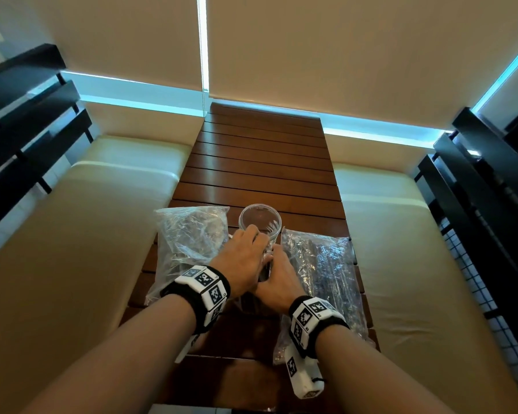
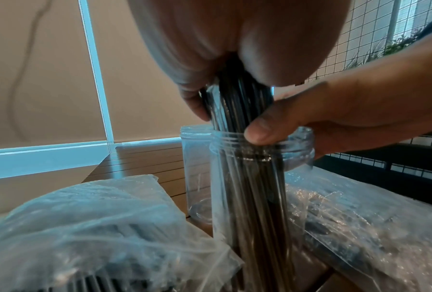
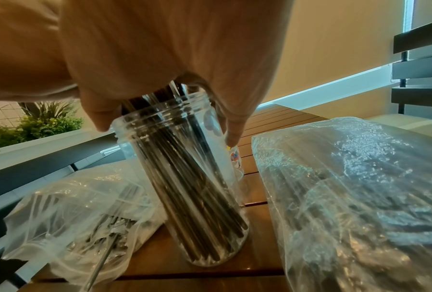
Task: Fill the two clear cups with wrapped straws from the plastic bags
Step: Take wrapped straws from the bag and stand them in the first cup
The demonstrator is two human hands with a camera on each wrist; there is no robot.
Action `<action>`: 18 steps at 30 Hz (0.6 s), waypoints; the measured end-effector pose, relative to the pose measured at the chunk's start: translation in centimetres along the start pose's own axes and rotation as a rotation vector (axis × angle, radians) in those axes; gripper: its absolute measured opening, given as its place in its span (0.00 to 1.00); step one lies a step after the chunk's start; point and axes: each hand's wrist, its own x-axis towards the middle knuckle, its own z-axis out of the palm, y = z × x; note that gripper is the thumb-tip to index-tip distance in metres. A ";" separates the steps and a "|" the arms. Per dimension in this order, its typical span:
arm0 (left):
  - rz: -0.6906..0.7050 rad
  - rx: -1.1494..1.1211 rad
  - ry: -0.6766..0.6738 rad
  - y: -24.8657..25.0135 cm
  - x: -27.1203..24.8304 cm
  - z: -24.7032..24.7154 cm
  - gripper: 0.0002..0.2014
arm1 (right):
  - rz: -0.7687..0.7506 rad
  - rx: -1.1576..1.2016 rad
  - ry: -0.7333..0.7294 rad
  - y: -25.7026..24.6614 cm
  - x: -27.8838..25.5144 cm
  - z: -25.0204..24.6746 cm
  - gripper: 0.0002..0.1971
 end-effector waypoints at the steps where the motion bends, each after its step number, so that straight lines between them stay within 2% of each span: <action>1: -0.010 0.000 -0.027 0.0 0.1 -0.2 0.13 | -0.002 -0.013 -0.008 -0.2 0.0 0.0 0.29; 5: -0.089 -0.063 -0.155 0.5 0.3 -1.1 0.27 | -0.097 0.001 0.038 -1.0 0.3 0.2 0.31; 9: -0.093 -0.098 -0.117 0.6 -0.4 -0.7 0.33 | -0.039 -0.129 -0.027 -0.1 0.8 1.0 0.26; 12: -0.073 -0.168 -0.160 0.6 -0.6 -1.5 0.45 | -0.026 -0.238 -0.073 0.2 0.5 1.0 0.31; 14: -0.070 -0.274 -0.058 0.4 -0.8 -3.1 0.49 | -0.031 -0.212 -0.023 -0.4 0.2 0.6 0.46; 15: -0.093 -0.338 0.026 -0.1 -0.9 -4.1 0.48 | -0.057 -0.179 0.040 -1.4 0.0 0.2 0.55; 16: -0.141 -0.408 0.115 -0.9 -1.0 -5.0 0.45 | -0.111 -0.151 0.104 -2.1 -0.1 -0.1 0.61; 18: -0.318 -0.524 0.274 -3.0 -1.4 -6.7 0.31 | -0.221 -0.166 0.224 -4.4 -0.3 -0.8 0.63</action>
